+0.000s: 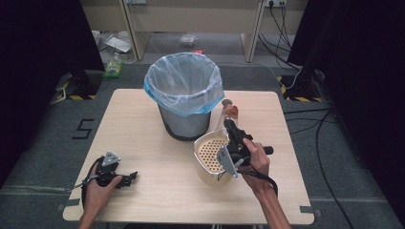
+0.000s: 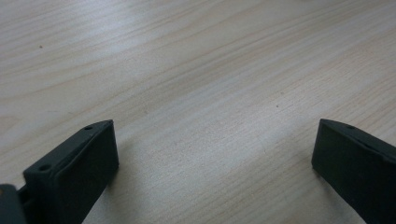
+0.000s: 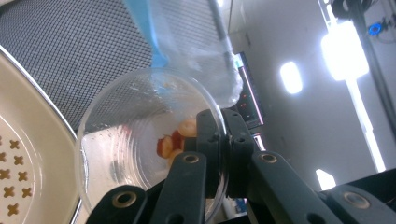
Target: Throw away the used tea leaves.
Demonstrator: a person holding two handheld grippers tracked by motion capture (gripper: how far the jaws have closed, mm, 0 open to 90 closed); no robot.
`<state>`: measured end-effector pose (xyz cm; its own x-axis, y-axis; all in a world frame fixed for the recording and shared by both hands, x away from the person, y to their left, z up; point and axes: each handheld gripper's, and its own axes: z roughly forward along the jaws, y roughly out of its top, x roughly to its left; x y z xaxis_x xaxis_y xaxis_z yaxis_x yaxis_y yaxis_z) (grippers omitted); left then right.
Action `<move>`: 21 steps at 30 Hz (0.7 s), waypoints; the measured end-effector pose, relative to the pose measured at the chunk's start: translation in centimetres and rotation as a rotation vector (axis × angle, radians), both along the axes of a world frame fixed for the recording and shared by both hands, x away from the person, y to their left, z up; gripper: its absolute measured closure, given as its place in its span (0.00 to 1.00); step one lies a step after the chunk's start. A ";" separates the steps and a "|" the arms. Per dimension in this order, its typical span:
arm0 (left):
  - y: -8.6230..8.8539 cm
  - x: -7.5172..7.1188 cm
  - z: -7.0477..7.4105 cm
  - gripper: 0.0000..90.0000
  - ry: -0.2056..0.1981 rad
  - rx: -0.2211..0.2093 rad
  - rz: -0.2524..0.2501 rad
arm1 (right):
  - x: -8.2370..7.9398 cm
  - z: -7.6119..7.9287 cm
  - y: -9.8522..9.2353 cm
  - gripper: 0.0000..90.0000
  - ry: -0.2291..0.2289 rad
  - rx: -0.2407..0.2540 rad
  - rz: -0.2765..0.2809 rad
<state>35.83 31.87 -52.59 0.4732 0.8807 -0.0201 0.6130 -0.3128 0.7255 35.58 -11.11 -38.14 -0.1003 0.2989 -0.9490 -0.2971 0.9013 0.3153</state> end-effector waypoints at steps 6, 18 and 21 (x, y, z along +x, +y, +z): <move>0.0 0.0 0.0 0.00 0.001 -0.002 -0.001 | -0.8 -1.1 1.2 0.98 -0.102 -0.087 -0.004; 0.0 0.0 0.0 0.00 0.001 -0.001 -0.001 | -0.8 -2.5 1.3 0.98 -0.168 -0.145 -0.001; 0.0 0.0 0.0 0.00 0.001 -0.001 -0.001 | -0.8 -2.5 1.5 0.98 -0.180 -0.148 0.004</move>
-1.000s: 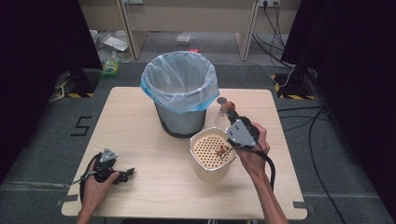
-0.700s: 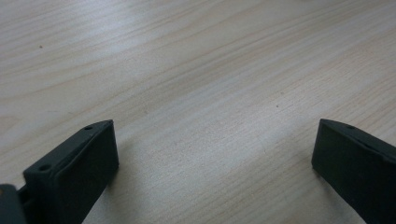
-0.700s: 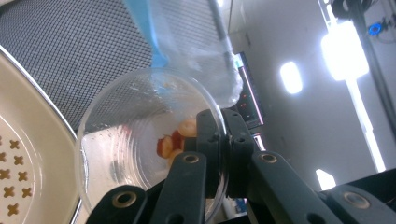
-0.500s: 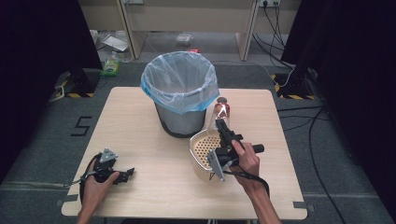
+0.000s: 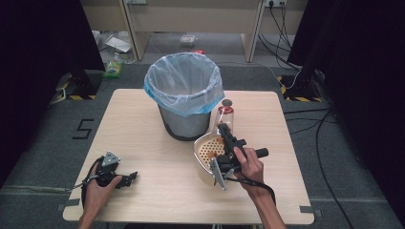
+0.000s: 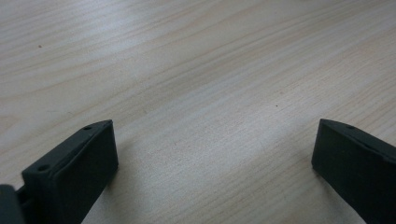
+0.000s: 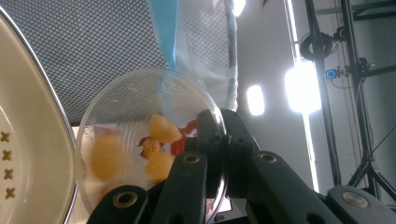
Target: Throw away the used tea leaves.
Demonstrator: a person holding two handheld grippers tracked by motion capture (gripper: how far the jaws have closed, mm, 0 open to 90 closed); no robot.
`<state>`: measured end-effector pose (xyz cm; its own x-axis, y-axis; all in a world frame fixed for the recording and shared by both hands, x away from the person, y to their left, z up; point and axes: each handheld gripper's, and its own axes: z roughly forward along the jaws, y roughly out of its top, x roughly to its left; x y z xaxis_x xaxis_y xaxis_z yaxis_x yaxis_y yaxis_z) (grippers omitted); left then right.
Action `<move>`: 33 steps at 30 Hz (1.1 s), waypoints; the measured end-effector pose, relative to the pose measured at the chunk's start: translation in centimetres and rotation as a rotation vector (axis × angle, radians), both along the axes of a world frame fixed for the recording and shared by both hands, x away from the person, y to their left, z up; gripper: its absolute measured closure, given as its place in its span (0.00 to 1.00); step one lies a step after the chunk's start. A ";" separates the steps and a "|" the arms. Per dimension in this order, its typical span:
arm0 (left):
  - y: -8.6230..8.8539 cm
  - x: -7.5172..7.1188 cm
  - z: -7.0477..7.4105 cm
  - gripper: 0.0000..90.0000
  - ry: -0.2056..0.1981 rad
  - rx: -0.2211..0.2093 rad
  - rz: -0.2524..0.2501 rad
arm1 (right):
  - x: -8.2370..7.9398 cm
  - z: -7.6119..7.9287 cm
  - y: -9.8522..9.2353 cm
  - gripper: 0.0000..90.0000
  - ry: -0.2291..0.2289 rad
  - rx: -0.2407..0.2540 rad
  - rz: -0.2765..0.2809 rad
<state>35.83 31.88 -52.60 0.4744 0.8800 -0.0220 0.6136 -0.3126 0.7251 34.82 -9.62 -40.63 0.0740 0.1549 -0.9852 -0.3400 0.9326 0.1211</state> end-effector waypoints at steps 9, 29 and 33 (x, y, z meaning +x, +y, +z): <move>0.0 0.0 0.0 0.00 0.000 -0.001 0.000 | -0.2 -0.2 -0.2 0.98 -0.035 -0.021 0.005; 0.0 0.0 0.0 0.00 0.000 0.000 0.000 | -0.4 1.4 -0.3 0.98 0.040 0.150 0.034; 0.0 0.0 0.0 0.00 0.000 0.000 0.000 | 0.5 2.5 -1.2 0.97 0.174 0.341 0.028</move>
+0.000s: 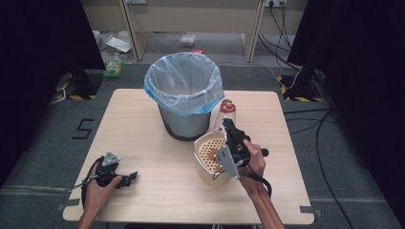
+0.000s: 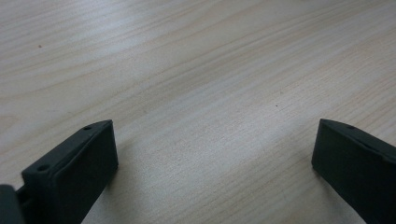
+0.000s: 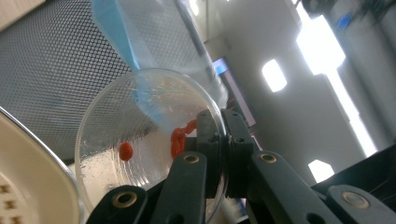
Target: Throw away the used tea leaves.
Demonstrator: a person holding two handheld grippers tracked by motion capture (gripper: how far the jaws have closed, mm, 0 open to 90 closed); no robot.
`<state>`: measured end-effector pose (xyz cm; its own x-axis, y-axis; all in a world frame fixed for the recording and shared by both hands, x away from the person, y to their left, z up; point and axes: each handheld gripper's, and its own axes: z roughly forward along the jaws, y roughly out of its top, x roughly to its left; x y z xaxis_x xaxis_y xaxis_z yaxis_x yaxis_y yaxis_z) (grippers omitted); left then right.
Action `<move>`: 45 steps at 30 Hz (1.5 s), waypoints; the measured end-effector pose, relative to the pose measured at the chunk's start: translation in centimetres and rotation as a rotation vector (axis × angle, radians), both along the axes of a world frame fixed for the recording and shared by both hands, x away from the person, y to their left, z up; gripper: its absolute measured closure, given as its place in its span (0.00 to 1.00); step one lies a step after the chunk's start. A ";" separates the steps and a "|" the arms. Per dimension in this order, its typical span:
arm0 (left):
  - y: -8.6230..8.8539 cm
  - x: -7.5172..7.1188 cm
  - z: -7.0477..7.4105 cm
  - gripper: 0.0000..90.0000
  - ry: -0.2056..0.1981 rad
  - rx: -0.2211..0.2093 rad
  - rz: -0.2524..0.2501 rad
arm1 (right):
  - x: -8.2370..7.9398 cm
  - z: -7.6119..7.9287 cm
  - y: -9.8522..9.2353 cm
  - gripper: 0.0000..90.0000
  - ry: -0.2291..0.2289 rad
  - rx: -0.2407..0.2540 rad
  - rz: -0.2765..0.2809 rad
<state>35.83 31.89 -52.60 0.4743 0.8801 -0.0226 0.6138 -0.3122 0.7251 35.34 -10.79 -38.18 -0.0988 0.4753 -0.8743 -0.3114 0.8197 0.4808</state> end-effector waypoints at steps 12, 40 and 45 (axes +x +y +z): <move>0.0 0.0 0.0 0.00 0.000 0.000 0.000 | 3.6 1.4 -3.8 0.97 0.346 0.420 0.009; 0.0 0.0 0.0 0.00 0.000 0.000 0.000 | 8.4 10.3 -7.1 0.97 0.463 0.644 0.011; 0.0 0.0 0.0 0.00 0.000 -0.001 0.001 | 9.1 11.6 -6.8 0.97 0.464 0.654 0.014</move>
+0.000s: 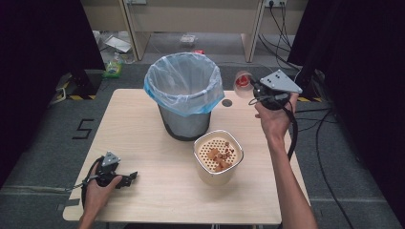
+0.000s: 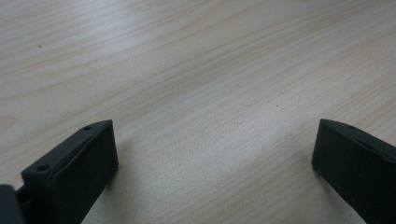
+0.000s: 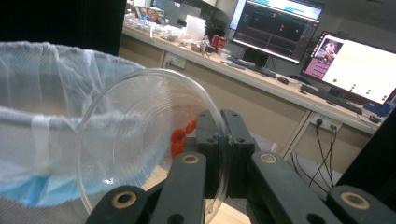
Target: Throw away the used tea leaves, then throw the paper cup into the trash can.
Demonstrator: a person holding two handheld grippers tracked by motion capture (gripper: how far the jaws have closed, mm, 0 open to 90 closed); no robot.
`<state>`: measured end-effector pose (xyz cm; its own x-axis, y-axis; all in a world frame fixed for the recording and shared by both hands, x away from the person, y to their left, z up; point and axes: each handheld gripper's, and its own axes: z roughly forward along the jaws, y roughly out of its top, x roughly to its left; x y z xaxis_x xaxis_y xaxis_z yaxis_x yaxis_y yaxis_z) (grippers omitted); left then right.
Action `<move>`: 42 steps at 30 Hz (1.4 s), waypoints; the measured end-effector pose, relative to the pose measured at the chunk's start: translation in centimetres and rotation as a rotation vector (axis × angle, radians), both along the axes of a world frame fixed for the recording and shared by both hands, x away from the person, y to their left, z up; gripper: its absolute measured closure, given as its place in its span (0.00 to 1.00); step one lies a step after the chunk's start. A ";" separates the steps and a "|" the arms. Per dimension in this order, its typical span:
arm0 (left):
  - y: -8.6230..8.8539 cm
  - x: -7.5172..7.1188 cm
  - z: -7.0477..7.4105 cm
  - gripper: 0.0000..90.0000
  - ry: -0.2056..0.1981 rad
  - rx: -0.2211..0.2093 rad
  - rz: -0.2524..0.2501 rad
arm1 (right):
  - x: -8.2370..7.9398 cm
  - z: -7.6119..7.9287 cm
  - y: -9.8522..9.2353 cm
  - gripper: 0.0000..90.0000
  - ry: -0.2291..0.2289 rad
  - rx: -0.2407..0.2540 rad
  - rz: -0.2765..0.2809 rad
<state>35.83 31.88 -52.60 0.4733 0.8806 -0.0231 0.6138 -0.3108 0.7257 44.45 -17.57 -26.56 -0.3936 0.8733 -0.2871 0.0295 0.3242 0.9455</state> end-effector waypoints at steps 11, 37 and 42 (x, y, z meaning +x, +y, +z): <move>0.0 0.0 0.0 0.00 0.000 0.000 0.000 | 1.7 2.9 3.5 0.97 -0.015 -0.016 0.037; 0.0 0.0 0.0 0.00 0.000 0.000 -0.001 | 7.3 3.0 14.7 0.84 0.156 -0.127 0.171; 0.0 0.0 0.0 0.00 0.000 -0.002 -0.002 | 8.2 2.5 15.1 0.71 0.211 -0.127 0.155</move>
<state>35.79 31.89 -52.61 0.4754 0.8794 -0.0246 0.6129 -0.3109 0.7265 52.64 -2.42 -24.03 -0.5824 0.7601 -0.2882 0.1615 0.4557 0.8754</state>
